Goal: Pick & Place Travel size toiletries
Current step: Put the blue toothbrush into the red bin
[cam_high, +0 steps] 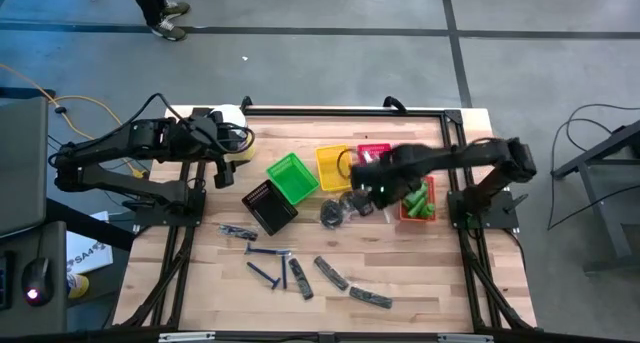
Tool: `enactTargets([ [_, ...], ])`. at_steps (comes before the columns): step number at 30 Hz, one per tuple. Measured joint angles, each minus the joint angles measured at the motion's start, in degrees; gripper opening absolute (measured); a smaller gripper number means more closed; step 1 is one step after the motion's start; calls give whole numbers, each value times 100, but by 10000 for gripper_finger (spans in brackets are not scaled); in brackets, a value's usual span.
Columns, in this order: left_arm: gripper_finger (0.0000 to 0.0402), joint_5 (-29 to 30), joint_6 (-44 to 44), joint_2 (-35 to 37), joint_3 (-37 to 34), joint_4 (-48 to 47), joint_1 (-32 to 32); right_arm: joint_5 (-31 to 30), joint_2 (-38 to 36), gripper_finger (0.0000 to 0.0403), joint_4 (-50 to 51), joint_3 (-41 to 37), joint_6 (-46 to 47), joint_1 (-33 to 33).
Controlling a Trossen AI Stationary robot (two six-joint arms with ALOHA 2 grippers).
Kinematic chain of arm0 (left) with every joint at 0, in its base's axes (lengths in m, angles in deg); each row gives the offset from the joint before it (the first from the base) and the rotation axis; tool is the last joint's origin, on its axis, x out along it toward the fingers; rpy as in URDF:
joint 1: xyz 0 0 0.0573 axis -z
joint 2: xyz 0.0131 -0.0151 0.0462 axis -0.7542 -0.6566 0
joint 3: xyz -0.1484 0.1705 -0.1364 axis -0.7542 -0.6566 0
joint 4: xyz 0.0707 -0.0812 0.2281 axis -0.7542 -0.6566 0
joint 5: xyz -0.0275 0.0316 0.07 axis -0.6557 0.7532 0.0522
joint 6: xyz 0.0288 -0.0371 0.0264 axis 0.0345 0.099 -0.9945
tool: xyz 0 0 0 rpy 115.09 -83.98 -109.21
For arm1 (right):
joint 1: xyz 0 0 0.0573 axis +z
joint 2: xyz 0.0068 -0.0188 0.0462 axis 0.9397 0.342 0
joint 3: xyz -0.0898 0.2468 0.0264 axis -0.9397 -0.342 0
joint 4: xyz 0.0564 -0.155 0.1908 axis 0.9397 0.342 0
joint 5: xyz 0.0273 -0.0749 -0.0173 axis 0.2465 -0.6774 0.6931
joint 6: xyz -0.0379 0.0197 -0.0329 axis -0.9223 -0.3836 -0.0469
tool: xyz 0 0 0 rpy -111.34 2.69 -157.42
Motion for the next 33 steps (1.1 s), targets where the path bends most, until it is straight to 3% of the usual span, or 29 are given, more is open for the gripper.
enactTargets([
  [7, 260, 0, -3, 2, 2, 47, 0, -98, 45, 18, 393, -5, -1071, -1348],
  [14, 260, 0, 4, 2, 1, 45, 0, -342, 179, 18, 395, -4, -1965, -2292],
  [24, 260, -2, 93, 2, 0, 45, 0, -156, 1100, 23, 772, -11, -3042, -2522],
  [33, 260, -4, 195, 2, 0, 43, 0, -374, 1275, 97, 828, -1, -3169, -2501],
])
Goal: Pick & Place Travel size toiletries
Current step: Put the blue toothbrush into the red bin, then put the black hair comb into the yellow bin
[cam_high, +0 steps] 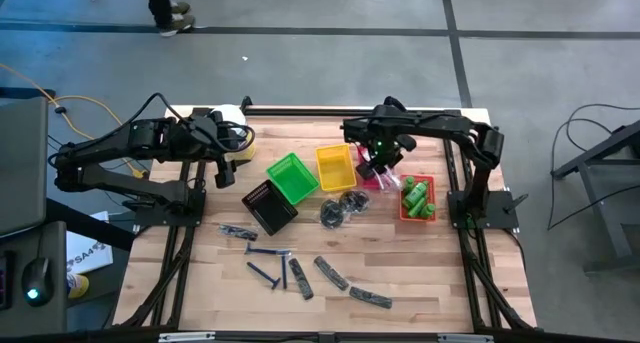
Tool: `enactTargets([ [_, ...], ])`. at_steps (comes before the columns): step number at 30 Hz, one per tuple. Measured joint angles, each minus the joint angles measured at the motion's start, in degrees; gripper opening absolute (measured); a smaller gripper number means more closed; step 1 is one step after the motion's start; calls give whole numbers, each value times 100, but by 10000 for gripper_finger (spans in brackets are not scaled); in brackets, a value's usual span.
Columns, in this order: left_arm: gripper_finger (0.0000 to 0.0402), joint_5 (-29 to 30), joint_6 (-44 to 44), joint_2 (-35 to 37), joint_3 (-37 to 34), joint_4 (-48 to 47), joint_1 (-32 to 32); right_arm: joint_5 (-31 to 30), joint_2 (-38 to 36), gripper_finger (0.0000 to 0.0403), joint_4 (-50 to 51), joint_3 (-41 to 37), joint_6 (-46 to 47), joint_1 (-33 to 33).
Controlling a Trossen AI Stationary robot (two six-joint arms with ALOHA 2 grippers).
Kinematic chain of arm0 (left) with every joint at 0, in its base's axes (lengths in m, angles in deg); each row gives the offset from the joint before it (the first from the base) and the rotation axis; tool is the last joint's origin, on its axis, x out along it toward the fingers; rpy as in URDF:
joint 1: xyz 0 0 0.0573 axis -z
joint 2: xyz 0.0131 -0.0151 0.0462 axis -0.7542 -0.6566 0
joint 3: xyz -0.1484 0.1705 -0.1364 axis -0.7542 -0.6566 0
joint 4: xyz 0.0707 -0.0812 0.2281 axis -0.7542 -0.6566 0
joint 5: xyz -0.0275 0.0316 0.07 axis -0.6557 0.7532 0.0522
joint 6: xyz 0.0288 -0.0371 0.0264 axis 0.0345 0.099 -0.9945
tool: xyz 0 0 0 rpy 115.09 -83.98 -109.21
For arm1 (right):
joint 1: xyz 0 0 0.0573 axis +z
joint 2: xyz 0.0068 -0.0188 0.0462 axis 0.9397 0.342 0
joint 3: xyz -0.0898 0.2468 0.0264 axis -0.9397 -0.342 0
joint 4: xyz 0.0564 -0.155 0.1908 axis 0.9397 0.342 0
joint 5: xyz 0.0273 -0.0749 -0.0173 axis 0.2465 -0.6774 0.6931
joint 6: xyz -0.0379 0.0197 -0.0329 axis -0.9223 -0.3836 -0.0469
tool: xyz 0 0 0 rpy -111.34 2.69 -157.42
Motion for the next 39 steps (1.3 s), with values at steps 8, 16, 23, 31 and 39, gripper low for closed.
enactTargets([
  [8, 260, 0, 65, 0, 0, 0, 0, -94, -185, 149, -118, 1, 451, -21],
  [16, 260, 0, 179, 0, 0, 0, 0, -27, -1126, 146, -323, 3, 1293, 428],
  [23, 260, 0, 262, -2, -4, 0, 0, -10, -1623, 141, -420, 6, 1802, 1564],
  [31, 260, -2, 262, -2, -7, 0, 0, 196, -1540, 145, -595, 6, 2321, 3311],
  [39, 260, -2, 255, -2, -7, 0, 0, 289, -1165, 209, -1614, 3, 2924, 4898],
])
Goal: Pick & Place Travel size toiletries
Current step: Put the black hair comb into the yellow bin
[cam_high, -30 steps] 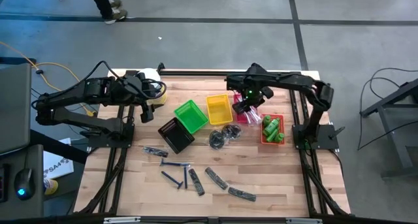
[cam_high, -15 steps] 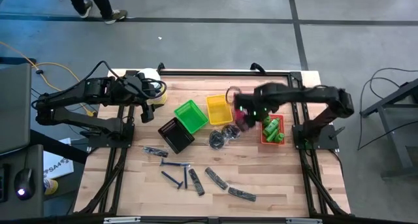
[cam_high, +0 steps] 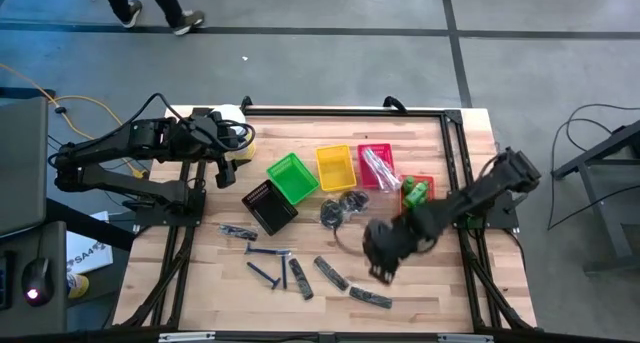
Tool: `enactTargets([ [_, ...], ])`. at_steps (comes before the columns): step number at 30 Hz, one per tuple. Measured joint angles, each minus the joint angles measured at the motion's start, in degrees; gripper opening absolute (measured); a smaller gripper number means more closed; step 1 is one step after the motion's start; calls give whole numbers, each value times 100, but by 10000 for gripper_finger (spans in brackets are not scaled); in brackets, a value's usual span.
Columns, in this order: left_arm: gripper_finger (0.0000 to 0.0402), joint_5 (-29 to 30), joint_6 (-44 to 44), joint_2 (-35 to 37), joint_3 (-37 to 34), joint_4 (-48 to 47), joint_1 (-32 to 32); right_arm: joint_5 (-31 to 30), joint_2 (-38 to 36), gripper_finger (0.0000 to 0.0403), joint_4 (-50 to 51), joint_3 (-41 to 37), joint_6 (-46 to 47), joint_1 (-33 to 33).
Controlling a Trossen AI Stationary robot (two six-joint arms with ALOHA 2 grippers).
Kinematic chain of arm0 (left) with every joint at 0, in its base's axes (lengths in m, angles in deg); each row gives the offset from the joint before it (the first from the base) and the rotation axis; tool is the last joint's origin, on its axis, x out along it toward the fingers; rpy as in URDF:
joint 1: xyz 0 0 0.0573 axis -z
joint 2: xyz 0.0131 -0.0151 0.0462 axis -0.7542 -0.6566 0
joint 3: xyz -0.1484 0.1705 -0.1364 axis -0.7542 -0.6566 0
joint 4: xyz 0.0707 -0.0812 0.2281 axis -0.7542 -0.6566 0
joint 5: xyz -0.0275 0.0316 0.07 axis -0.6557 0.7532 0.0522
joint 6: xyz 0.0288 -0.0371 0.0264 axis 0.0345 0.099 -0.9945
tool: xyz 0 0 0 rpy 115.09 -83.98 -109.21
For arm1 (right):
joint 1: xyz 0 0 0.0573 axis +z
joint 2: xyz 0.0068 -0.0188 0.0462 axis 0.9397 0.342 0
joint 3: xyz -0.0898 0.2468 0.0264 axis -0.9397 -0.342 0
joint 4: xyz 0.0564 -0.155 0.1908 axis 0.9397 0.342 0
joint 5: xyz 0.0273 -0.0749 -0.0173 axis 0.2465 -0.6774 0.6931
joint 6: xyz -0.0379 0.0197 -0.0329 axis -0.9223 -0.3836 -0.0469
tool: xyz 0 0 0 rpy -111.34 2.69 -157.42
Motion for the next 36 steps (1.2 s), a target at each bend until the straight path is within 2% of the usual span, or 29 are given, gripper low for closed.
enactTargets([
  [5, 260, 0, -12, 0, 0, 0, 0, -151, 471, 235, -810, 0, -258, 747],
  [12, 260, 0, -181, 0, 0, 0, 2, -349, 1287, 224, -1184, 0, -456, 1255],
  [17, 260, 0, -192, 0, 1, 0, 0, -390, 1765, 221, -1699, 0, -857, 1397],
  [24, 260, 0, -251, 0, 0, 2, 2, -241, 2327, 221, -2003, 0, -728, 1377],
  [29, 260, 0, -254, 0, 2, 2, 0, -301, 2556, 220, -1857, 0, -302, 1339],
  [36, 260, 0, -256, 0, 0, 4, 2, -294, 2710, 220, -1784, 23, -271, 1263],
])
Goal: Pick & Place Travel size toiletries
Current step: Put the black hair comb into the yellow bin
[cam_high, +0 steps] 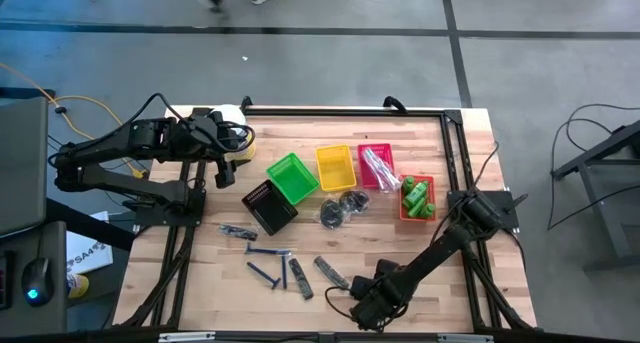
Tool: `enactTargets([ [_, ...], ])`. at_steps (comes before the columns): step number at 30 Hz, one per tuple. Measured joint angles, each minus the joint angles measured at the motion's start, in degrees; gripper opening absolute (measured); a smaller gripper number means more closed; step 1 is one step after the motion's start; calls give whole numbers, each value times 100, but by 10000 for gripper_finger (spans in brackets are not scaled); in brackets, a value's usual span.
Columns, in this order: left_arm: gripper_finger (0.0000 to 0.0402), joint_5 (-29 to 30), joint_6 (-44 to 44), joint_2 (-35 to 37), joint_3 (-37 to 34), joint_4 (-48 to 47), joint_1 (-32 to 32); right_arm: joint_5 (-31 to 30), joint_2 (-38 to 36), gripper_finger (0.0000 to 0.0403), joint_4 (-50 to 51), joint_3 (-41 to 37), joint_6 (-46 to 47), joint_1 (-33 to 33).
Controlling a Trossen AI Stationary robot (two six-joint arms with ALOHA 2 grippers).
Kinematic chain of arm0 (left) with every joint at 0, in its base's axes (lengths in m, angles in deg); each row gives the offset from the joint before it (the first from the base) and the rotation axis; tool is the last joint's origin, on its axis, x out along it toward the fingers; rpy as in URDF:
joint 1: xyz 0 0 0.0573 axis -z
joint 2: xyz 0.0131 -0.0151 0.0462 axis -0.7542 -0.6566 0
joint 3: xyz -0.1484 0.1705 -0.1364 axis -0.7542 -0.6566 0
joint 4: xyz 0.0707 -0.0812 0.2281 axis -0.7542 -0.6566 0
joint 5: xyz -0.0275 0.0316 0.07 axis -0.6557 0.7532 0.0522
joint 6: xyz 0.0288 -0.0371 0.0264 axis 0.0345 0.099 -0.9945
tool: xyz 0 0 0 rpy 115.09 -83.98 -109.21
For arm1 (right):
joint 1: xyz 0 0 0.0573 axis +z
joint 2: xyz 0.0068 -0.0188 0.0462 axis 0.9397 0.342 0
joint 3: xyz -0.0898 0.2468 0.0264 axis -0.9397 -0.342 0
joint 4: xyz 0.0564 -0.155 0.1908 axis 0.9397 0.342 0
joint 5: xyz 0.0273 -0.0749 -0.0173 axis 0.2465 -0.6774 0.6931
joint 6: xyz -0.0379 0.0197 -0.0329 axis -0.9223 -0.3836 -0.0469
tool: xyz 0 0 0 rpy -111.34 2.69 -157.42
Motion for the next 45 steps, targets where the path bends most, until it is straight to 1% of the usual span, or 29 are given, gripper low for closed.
enactTargets([
  [4, 260, 0, 0, 0, 0, 0, 0, 128, 93, 218, -20, 3, -108, -56],
  [6, 260, 0, 1, 2, 1, 0, 0, 138, 170, 209, -27, 2, -107, -60],
  [9, 260, 0, 2, 2, 2, -2, 0, 88, 177, 179, 12, -2, -141, -60],
  [12, 260, 0, 1, 2, 1, -5, 0, 81, 182, 138, 46, -8, -160, -63],
  [16, 260, 0, 0, 2, 2, -7, 0, 236, 185, 97, 41, -8, -170, -79],
  [18, 260, 0, 2, 2, 2, -7, 0, 267, 185, 92, 29, -8, -154, -85],
  [24, 260, 0, 2, 2, 2, -9, 0, 316, 162, 102, 28, -14, -127, -137],
  [28, 260, 0, 2, 2, 2, -9, 0, 315, 154, 92, 33, -14, -128, -167],
  [33, 260, 0, 2, 2, 2, -11, 0, 294, 113, 67, 21, -24, -134, -238],
  [38, 260, 0, 2, 2, 2, -9, 0, 296, 58, 11, 39, -35, -168, -287],
  [45, 260, 0, 2, 2, 2, -8, -1, 357, 1, 3, 96, -36, -137, -393],
])
